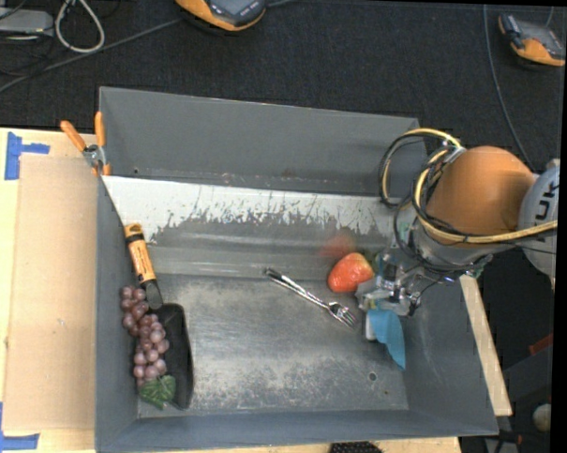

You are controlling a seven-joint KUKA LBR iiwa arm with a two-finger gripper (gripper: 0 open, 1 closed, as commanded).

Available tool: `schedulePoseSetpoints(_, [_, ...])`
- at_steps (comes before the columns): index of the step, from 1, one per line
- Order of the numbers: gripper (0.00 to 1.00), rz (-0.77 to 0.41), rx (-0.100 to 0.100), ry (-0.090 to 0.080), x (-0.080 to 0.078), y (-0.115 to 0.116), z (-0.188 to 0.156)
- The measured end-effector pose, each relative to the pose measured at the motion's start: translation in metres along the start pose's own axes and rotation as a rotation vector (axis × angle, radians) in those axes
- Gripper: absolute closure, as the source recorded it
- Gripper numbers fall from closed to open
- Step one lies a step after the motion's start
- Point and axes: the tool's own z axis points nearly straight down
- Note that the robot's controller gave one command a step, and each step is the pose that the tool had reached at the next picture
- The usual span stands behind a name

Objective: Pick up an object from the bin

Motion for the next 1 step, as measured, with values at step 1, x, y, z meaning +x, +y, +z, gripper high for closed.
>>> schedulePoseSetpoints(1, [1.00, 0.067, 0.004, 0.003, -0.0028, -0.0006, -0.0002])
